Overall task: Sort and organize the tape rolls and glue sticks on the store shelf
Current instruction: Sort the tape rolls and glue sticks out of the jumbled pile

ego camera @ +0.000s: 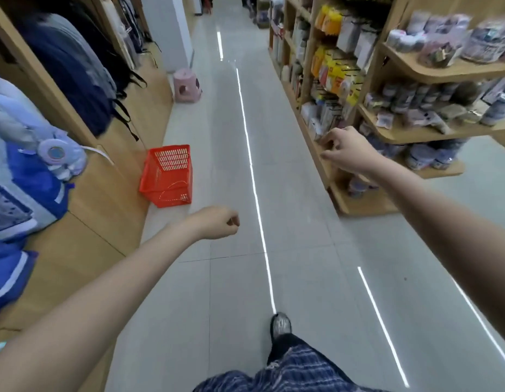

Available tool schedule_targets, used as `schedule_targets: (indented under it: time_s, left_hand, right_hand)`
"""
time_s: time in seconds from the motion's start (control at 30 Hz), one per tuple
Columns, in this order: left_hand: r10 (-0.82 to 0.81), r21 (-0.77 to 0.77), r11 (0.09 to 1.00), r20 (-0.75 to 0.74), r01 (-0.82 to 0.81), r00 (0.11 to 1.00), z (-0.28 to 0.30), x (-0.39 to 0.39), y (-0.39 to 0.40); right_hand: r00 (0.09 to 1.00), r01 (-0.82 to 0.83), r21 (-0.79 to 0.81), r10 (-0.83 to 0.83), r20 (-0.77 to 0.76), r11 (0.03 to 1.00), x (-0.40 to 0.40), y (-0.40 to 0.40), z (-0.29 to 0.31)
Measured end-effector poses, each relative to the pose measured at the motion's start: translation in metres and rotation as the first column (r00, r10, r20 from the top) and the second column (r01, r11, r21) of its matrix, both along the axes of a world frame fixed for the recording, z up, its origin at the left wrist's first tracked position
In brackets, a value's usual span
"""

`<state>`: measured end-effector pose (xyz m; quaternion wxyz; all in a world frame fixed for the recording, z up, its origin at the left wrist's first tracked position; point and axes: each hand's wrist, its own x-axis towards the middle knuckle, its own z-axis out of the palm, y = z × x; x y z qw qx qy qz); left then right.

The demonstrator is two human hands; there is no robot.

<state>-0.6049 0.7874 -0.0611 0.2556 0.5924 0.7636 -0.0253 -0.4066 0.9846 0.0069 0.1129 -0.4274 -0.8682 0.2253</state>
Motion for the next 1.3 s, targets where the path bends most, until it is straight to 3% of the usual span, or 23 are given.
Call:
schedule_targets:
  time_s: [0.13,0.33,0.4,0.5,0.6,0.8,1.03,1.13,1.3]
  left_hand:
    - [-0.017,-0.018,1.000,-0.072,0.016,0.997,-0.031,-0.084,0.117]
    - [0.086,0.226,0.972,-0.069,-0.069,0.994,-0.014,-0.212,0.272]
    - [0.098,0.195,0.977,-0.065,-0.084,0.993,-0.013,-0.263,0.314]
    - [0.105,0.032,0.994,-0.093,-0.103,0.990,-0.032,-0.352,0.376]
    - [0.123,-0.032,0.991,-0.138,-0.129,0.983,-0.051,-0.436,0.451]
    - [0.112,0.063,0.992,-0.028,-0.110,0.993,-0.016,-0.563,0.649]
    - [-0.159,-0.171,0.975,-0.092,0.142,0.983,-0.025,-0.657,0.880]
    - [-0.086,-0.091,0.993,-0.125,0.075,0.988,-0.021,-0.710,0.978]
    - [-0.043,0.032,0.998,-0.060,0.045,0.997,0.015,-0.788,1.116]
  right_hand:
    - [0.999,0.042,-0.088,-0.040,0.032,0.995,-0.086,0.117,-0.034]
    - [0.975,-0.138,-0.127,0.157,0.158,0.982,-0.247,0.259,-0.039]
    - [0.948,-0.261,-0.105,0.275,0.160,0.960,-0.312,0.300,-0.035]
    - [0.869,-0.439,-0.086,0.447,0.212,0.894,-0.404,0.359,-0.047]
    - [0.828,-0.489,-0.039,0.477,0.296,0.872,-0.479,0.433,-0.067]
    - [0.914,-0.279,-0.014,0.270,0.303,0.960,-0.562,0.633,-0.046]
    - [0.999,0.016,0.068,-0.020,0.048,0.998,-0.648,0.852,-0.033]
    - [0.997,0.073,0.093,-0.071,-0.017,0.993,-0.699,0.940,-0.024]
    - [0.972,0.176,-0.002,-0.174,-0.157,0.984,-0.787,1.088,-0.005]
